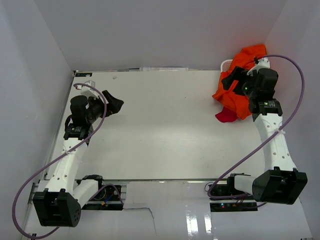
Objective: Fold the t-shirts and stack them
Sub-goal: Grab crumpled tshirt from bin with the right arm
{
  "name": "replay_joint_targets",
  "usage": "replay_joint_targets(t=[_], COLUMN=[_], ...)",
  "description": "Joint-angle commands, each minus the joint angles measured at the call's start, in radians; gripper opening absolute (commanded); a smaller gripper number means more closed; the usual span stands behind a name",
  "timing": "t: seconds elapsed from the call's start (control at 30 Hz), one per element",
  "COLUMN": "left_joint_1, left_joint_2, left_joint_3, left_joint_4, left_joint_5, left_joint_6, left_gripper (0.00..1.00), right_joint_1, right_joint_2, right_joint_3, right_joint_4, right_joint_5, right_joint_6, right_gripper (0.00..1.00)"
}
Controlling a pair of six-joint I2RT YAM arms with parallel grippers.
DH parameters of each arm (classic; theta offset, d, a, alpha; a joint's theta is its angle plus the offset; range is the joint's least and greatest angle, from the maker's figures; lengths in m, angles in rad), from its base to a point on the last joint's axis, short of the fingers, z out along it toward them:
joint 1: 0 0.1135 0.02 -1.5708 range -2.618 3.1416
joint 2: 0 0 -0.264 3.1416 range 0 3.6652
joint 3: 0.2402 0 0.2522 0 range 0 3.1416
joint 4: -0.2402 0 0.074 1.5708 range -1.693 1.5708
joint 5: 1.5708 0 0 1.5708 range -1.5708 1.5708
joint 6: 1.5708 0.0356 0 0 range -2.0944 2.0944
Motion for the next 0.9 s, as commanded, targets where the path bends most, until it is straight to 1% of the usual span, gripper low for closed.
replay_joint_targets(t=[0.0, 0.13, 0.2, 0.27, 0.33, 0.37, 0.43, 0.47, 0.53, 0.57, 0.63, 0.67, 0.7, 0.77, 0.87], left_joint_1=[-0.002, 0.000, -0.002, -0.002, -0.002, -0.002, -0.002, -0.002, -0.002, -0.002, -0.002, -0.002, -0.002, -0.002, -0.002], left_joint_2=[-0.031, -0.029, -0.028, -0.026, -0.025, -0.025, -0.025, -0.025, -0.020, -0.019, -0.017, -0.016, -0.017, -0.011, 0.003], left_joint_3=[-0.001, 0.001, 0.001, 0.001, -0.001, 0.001, -0.001, -0.002, -0.001, -0.001, -0.001, -0.002, -0.004, -0.004, 0.001], left_joint_4=[0.013, 0.012, 0.012, 0.013, 0.013, 0.013, 0.015, 0.016, 0.016, 0.015, 0.016, 0.016, 0.015, 0.018, 0.018], left_joint_5=[0.012, 0.017, 0.020, 0.020, 0.021, 0.025, 0.028, 0.028, 0.031, 0.032, 0.034, 0.032, 0.032, 0.034, 0.037], left_joint_6=[0.012, 0.010, 0.010, 0.010, 0.010, 0.010, 0.010, 0.010, 0.010, 0.010, 0.010, 0.010, 0.010, 0.010, 0.007], left_gripper=[0.98, 0.98, 0.98, 0.98, 0.98, 0.98, 0.98, 0.98, 0.98, 0.98, 0.98, 0.98, 0.98, 0.98, 0.98], right_joint_1=[0.002, 0.002, 0.002, 0.002, 0.002, 0.002, 0.002, 0.002, 0.002, 0.002, 0.002, 0.002, 0.002, 0.002, 0.002], right_joint_2=[-0.002, 0.007, 0.012, 0.012, 0.012, 0.012, 0.012, 0.015, 0.044, 0.093, 0.157, 0.190, 0.257, 0.344, 0.429], right_joint_3=[0.029, 0.019, -0.026, -0.079, -0.141, -0.163, -0.230, -0.255, -0.289, -0.280, -0.226, -0.159, -0.125, -0.040, 0.022], right_joint_4=[0.033, 0.051, 0.088, 0.168, 0.218, 0.279, 0.347, 0.437, 0.510, 0.534, 0.509, 0.493, 0.460, 0.438, 0.429], right_joint_5=[0.004, 0.019, 0.074, 0.105, 0.140, 0.156, 0.165, 0.197, 0.240, 0.258, 0.311, 0.327, 0.352, 0.360, 0.377], right_joint_6=[0.012, -0.004, 0.005, 0.008, -0.027, -0.031, -0.057, -0.057, -0.055, -0.054, -0.061, -0.061, -0.061, -0.061, -0.061], right_gripper=[0.90, 0.90, 0.91, 0.91, 0.90, 0.90, 0.90, 0.90, 0.90, 0.90, 0.90, 0.90, 0.91, 0.92, 0.94])
